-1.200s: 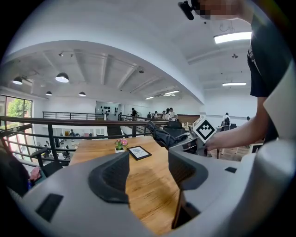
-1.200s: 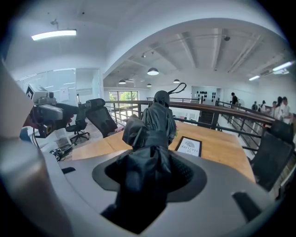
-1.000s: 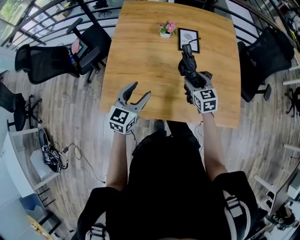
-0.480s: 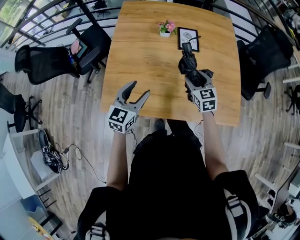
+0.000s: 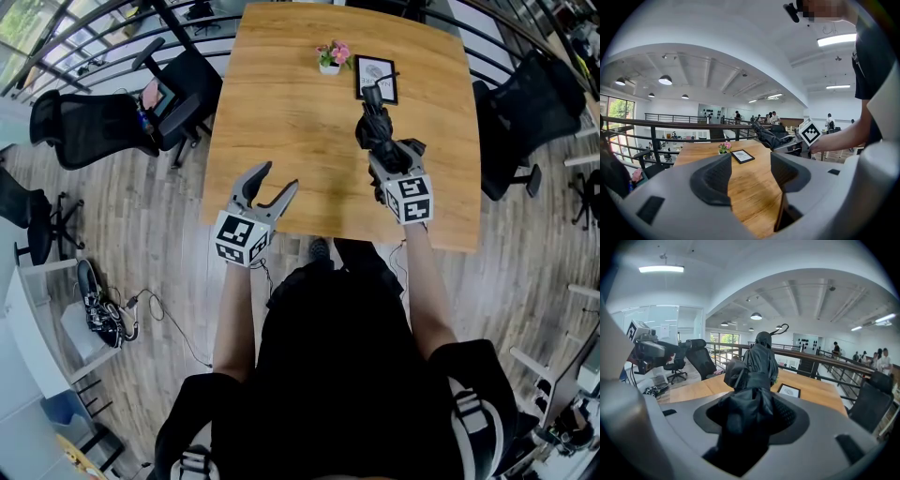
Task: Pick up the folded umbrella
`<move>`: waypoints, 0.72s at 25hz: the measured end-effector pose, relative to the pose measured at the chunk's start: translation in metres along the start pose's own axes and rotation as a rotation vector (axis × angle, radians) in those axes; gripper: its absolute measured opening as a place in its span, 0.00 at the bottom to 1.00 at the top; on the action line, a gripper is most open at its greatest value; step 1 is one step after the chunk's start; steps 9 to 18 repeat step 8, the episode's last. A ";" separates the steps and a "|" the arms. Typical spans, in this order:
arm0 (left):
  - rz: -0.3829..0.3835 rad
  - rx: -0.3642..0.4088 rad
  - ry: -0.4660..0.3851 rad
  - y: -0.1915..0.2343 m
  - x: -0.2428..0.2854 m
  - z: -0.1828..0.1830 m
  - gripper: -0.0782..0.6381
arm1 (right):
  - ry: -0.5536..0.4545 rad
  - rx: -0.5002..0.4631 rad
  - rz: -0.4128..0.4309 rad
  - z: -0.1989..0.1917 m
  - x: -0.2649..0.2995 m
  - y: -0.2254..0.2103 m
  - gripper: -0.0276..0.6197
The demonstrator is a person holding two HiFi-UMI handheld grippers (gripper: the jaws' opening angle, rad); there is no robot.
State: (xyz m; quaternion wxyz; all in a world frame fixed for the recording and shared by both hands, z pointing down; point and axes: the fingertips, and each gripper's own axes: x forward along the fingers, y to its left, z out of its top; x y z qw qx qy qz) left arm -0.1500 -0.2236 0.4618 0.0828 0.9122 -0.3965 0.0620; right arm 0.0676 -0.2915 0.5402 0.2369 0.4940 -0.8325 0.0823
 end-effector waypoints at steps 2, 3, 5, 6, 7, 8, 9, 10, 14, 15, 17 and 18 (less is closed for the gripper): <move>0.001 0.001 0.002 0.000 0.000 0.000 0.50 | 0.000 -0.001 0.000 0.000 -0.001 -0.001 0.41; 0.001 0.001 0.003 -0.001 0.001 0.001 0.50 | 0.000 -0.001 0.001 -0.001 -0.002 -0.001 0.41; 0.000 0.003 0.002 -0.003 0.002 0.002 0.50 | 0.001 0.000 0.001 -0.002 -0.004 -0.002 0.41; -0.002 0.004 0.001 -0.004 0.003 0.003 0.50 | 0.002 0.001 0.000 -0.002 -0.005 -0.003 0.41; -0.003 0.004 -0.001 -0.006 0.003 0.004 0.50 | 0.003 0.002 -0.001 -0.003 -0.006 -0.004 0.41; -0.004 0.004 -0.002 -0.007 0.004 0.004 0.50 | 0.004 0.002 -0.002 -0.004 -0.007 -0.005 0.41; -0.004 0.004 -0.002 -0.007 0.004 0.004 0.50 | 0.004 0.002 -0.002 -0.004 -0.007 -0.005 0.41; -0.004 0.004 -0.002 -0.007 0.004 0.004 0.50 | 0.004 0.002 -0.002 -0.004 -0.007 -0.005 0.41; -0.004 0.004 -0.002 -0.007 0.004 0.004 0.50 | 0.004 0.002 -0.002 -0.004 -0.007 -0.005 0.41; -0.004 0.004 -0.002 -0.007 0.004 0.004 0.50 | 0.004 0.002 -0.002 -0.004 -0.007 -0.005 0.41; -0.004 0.004 -0.002 -0.007 0.004 0.004 0.50 | 0.004 0.002 -0.002 -0.004 -0.007 -0.005 0.41; -0.004 0.004 -0.002 -0.007 0.004 0.004 0.50 | 0.004 0.002 -0.002 -0.004 -0.007 -0.005 0.41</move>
